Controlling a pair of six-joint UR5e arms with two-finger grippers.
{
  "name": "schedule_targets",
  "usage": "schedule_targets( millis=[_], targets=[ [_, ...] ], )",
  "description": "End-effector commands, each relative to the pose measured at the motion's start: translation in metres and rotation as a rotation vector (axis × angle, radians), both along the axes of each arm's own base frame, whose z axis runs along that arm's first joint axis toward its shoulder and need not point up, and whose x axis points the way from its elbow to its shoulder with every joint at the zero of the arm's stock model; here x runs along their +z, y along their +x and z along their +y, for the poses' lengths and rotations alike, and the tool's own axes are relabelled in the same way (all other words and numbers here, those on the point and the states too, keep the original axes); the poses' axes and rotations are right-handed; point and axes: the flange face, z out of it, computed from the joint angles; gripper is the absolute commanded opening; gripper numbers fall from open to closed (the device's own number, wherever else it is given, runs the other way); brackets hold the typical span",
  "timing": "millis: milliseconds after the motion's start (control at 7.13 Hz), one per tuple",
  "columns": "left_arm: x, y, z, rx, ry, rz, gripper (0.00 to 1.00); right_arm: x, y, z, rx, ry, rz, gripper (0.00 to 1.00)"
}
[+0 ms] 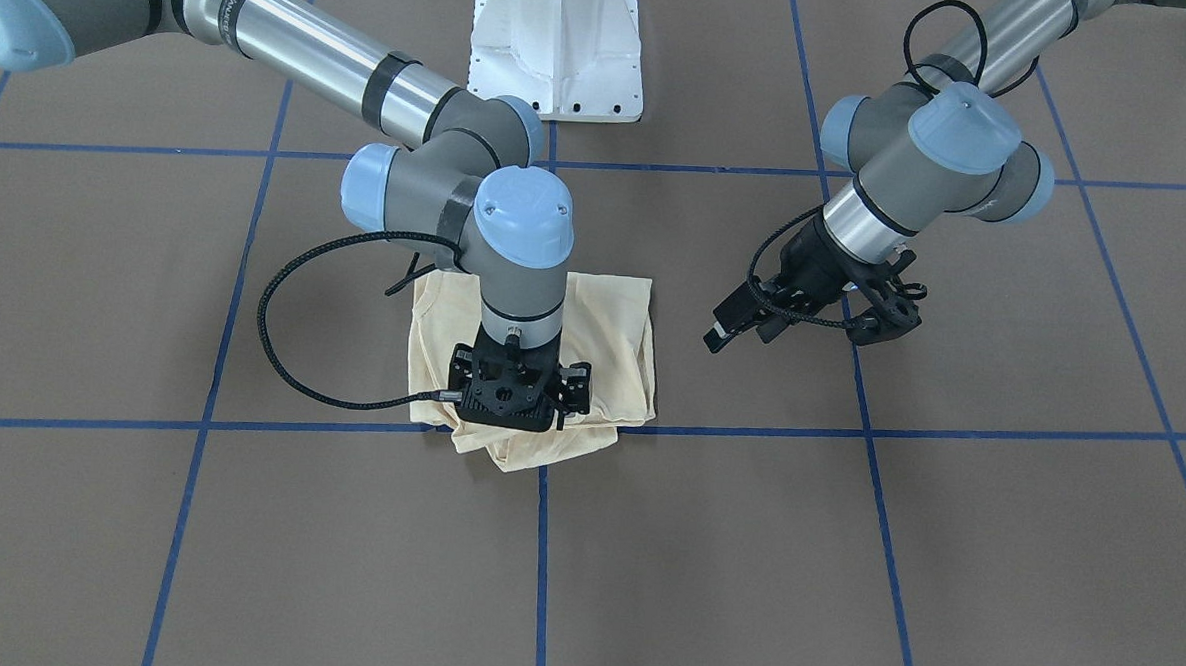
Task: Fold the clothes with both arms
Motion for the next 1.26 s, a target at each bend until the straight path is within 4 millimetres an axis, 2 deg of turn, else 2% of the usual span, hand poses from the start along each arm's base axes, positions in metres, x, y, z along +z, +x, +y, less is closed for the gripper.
schedule_targets(
  millis=[0,140,280,421,561,701,841,981,1121],
  targets=[
    [0.001,0.0,0.0,-0.001,0.001,-0.002,0.99,0.013,-0.003,-0.012,0.004,0.008,0.004,1.0],
    [0.0,-0.001,0.0,0.0,0.003,-0.001,0.99,0.012,0.002,-0.016,0.011,0.008,0.002,1.0],
    [0.0,-0.002,-0.001,0.004,0.022,-0.006,1.0,0.005,0.015,-0.028,0.002,0.032,0.0,1.0],
    [-0.002,-0.009,-0.005,-0.001,0.054,-0.011,1.0,-0.003,0.037,-0.039,-0.035,0.032,-0.02,1.0],
    [0.01,-0.029,-0.006,-0.007,0.096,-0.036,1.0,-0.005,0.078,-0.05,-0.061,-0.04,-0.03,1.0],
    [0.017,-0.054,-0.019,-0.029,0.131,-0.076,1.0,-0.005,0.118,-0.044,-0.13,-0.048,0.003,1.0],
    [0.038,-0.08,-0.024,-0.038,0.164,-0.132,1.0,0.008,0.165,-0.043,-0.168,-0.06,0.037,1.0],
    [0.069,-0.107,-0.017,0.001,0.289,-0.218,1.0,0.039,0.216,-0.036,-0.198,-0.067,0.048,1.0],
    [0.096,-0.142,-0.014,0.019,0.387,-0.297,1.0,0.089,0.284,-0.031,-0.229,-0.028,0.058,1.0]
  ],
)
